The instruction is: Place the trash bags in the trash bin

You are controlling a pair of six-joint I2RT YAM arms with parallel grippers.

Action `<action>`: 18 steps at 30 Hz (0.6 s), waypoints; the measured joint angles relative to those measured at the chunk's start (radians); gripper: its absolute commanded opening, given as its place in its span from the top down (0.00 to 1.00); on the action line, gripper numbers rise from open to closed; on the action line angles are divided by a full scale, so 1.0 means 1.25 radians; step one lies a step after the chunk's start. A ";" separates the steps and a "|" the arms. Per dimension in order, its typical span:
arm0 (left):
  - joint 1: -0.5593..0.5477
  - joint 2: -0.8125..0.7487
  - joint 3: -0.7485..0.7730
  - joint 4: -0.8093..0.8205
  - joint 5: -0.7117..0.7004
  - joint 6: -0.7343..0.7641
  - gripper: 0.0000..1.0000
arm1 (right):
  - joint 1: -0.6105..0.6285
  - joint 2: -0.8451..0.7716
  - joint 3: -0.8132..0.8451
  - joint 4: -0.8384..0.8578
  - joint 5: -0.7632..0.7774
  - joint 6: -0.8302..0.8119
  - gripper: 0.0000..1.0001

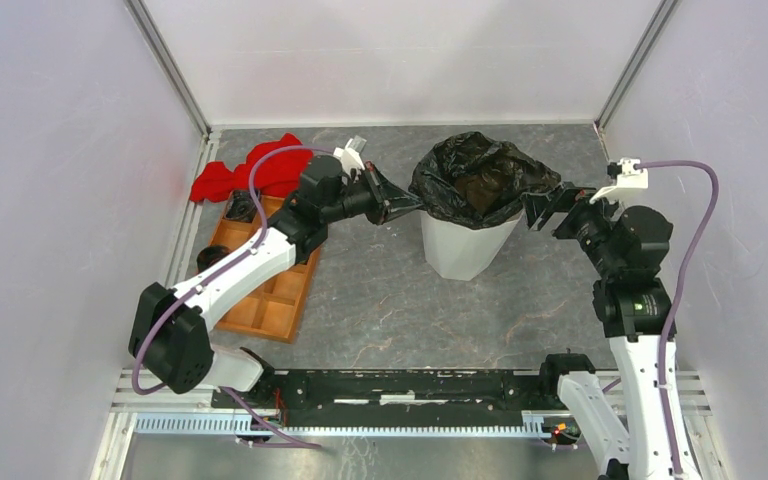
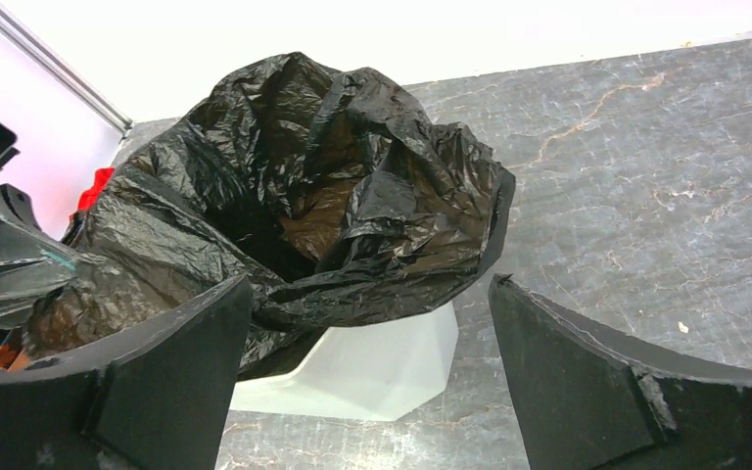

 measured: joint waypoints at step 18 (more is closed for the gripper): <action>-0.052 0.011 0.006 -0.049 0.042 0.079 0.98 | 0.000 0.011 0.017 0.005 -0.110 0.066 0.61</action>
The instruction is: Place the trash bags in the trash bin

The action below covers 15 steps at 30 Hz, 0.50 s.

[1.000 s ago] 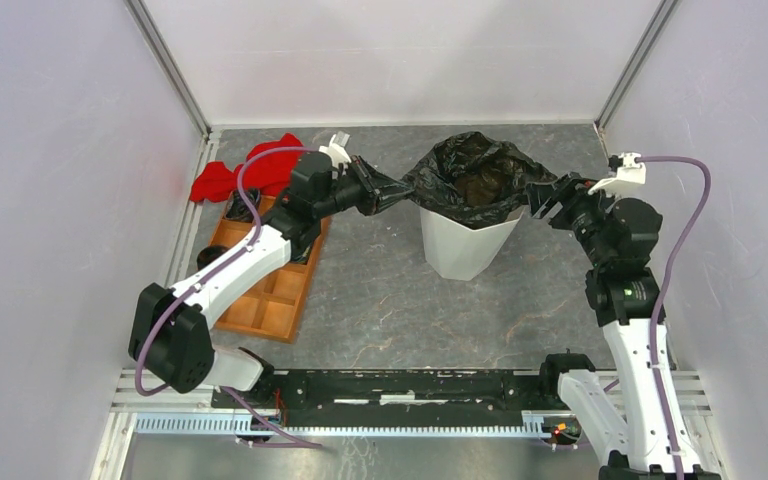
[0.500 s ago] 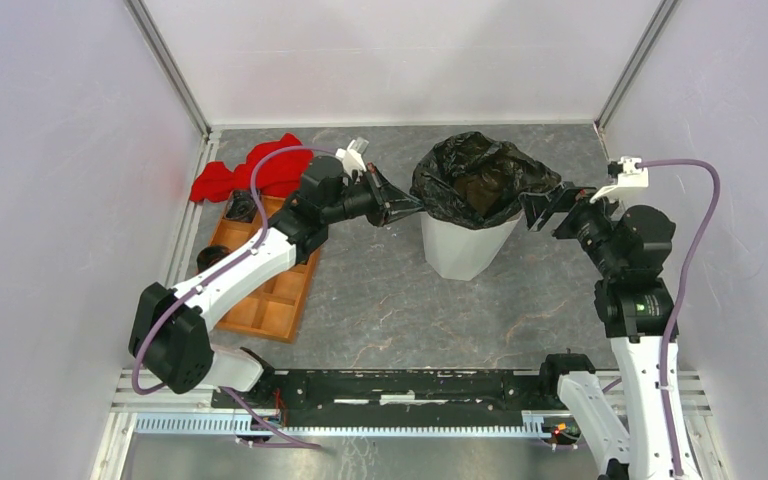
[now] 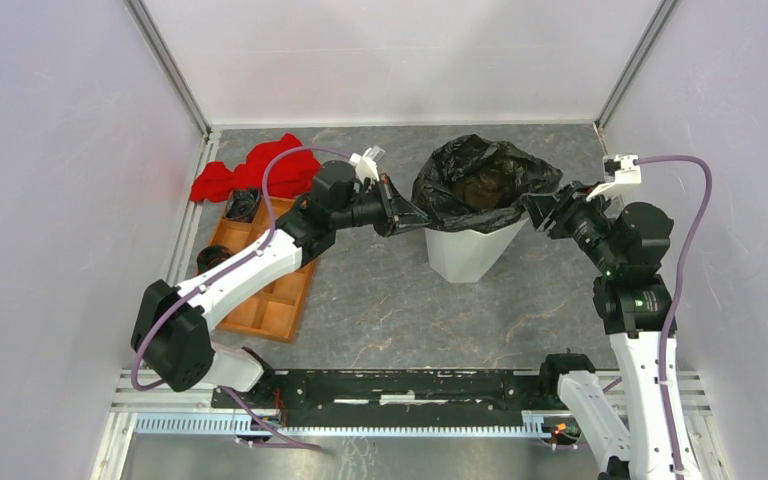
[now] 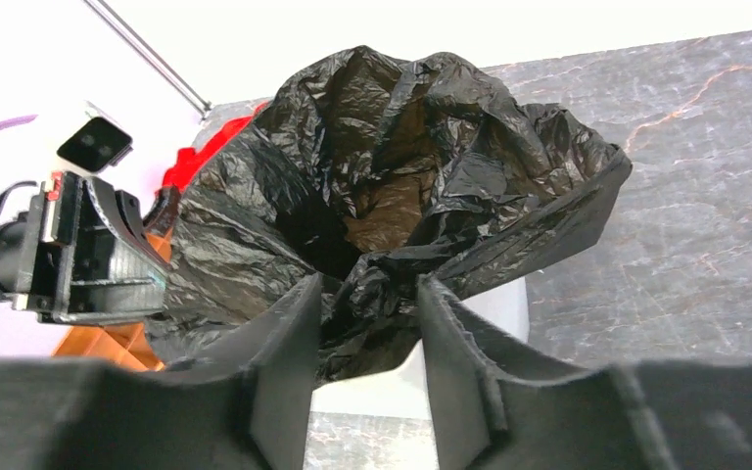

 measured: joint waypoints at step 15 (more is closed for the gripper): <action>-0.011 0.005 0.021 -0.063 0.004 0.060 0.98 | 0.000 -0.036 -0.008 -0.081 0.009 -0.063 1.00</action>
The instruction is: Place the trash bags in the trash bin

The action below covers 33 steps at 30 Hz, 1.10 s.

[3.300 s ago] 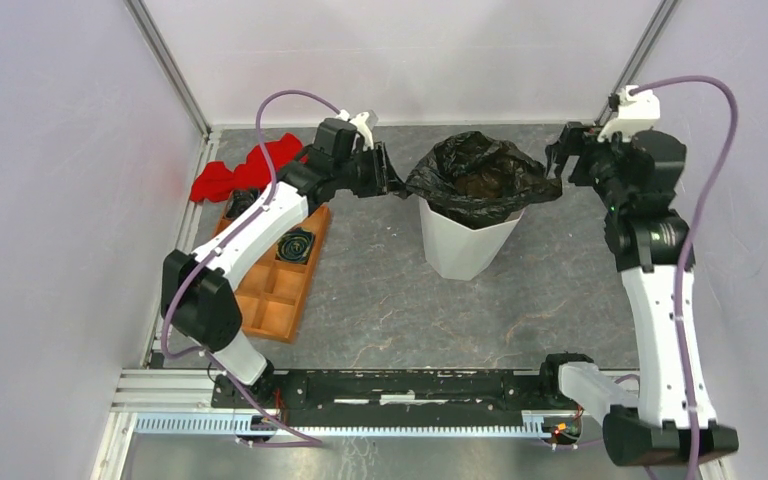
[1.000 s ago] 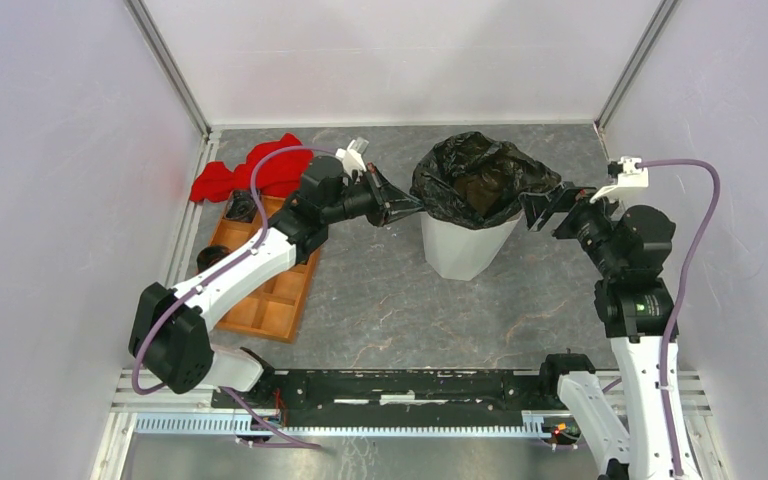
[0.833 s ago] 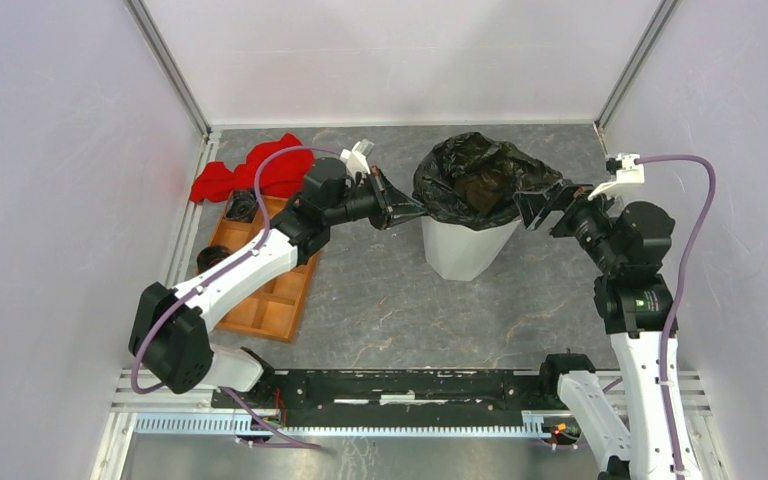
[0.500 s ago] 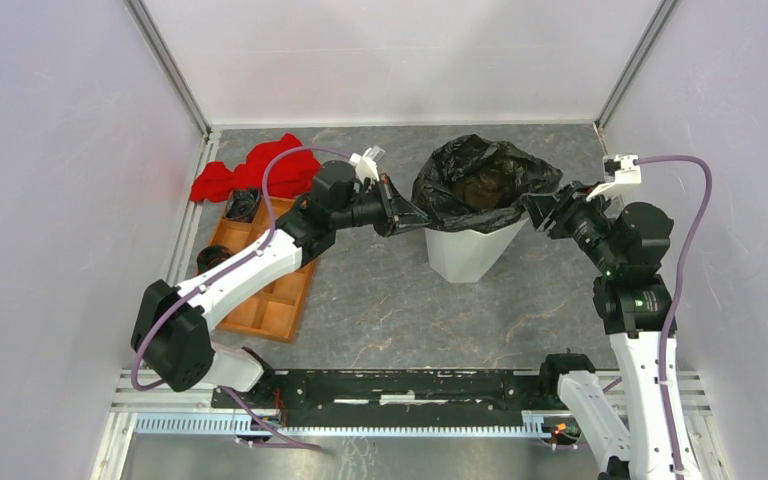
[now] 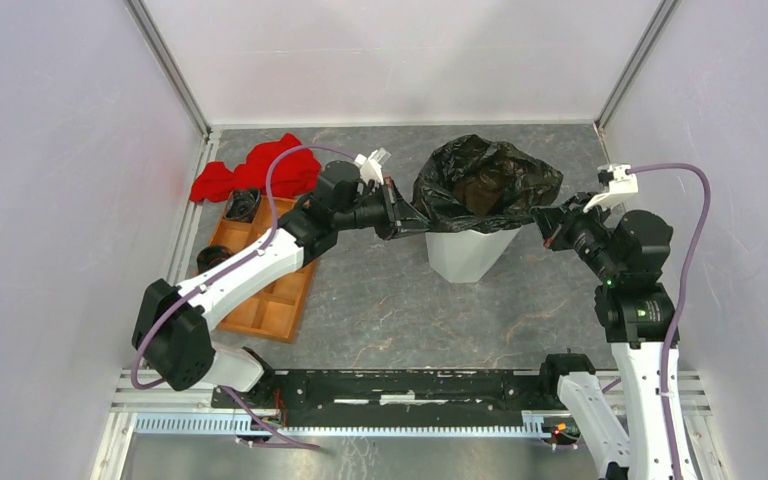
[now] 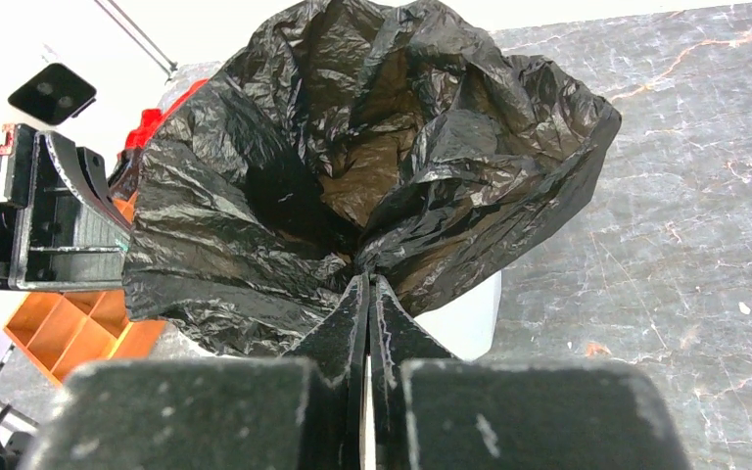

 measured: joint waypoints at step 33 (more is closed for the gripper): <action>-0.035 0.065 -0.031 -0.081 -0.108 0.105 0.98 | 0.000 -0.001 -0.220 -0.007 -0.004 -0.114 0.63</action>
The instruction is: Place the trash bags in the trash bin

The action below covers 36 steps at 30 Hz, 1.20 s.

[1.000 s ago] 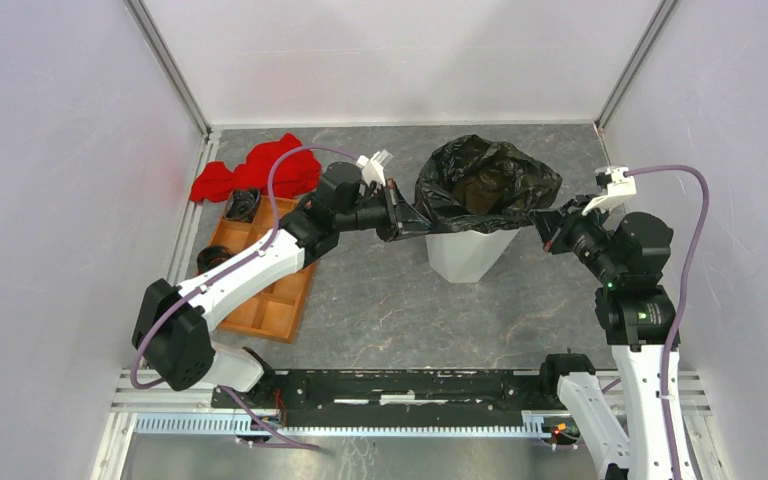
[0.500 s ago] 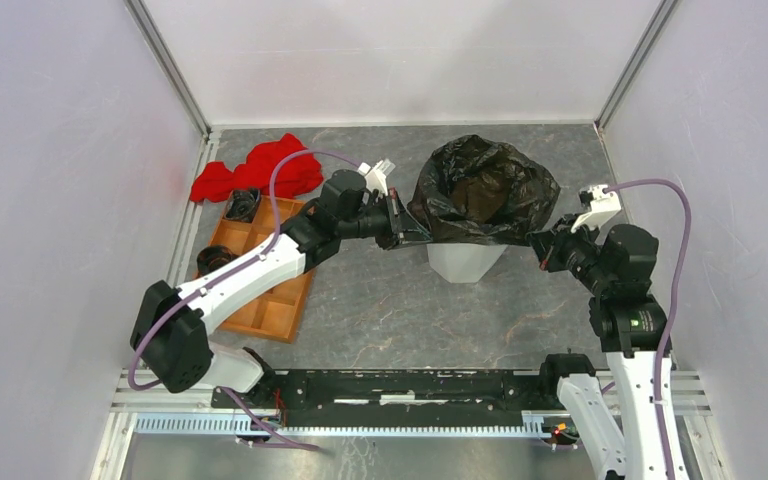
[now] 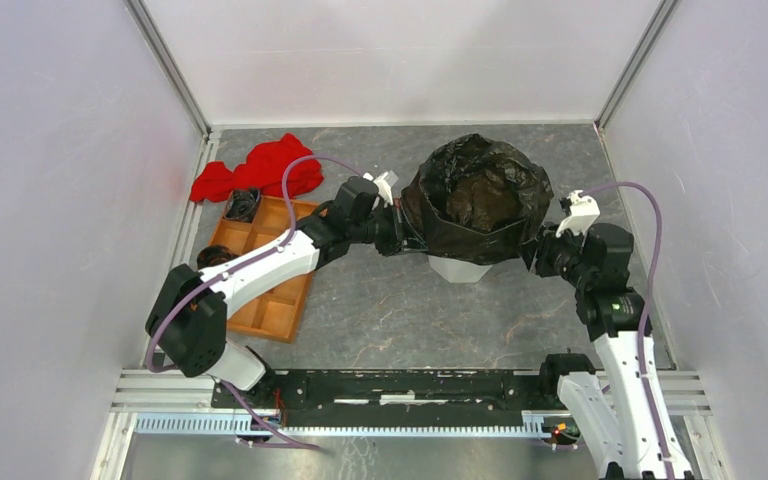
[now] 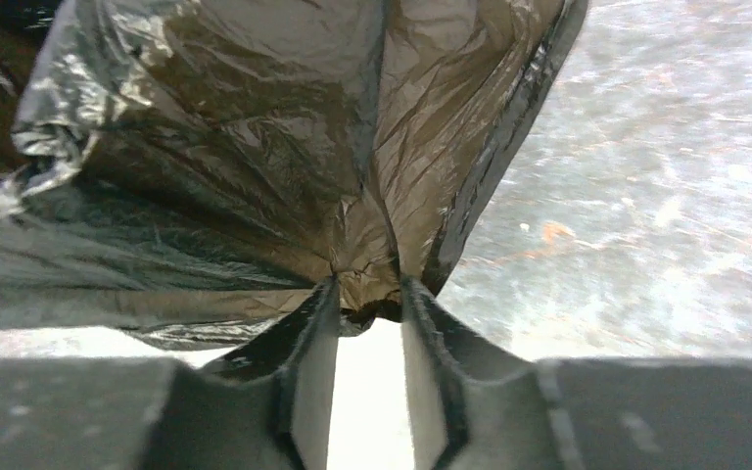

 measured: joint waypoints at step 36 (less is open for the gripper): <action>0.001 0.002 -0.002 -0.020 0.001 0.039 0.98 | -0.065 0.349 0.024 0.396 -0.091 0.085 0.77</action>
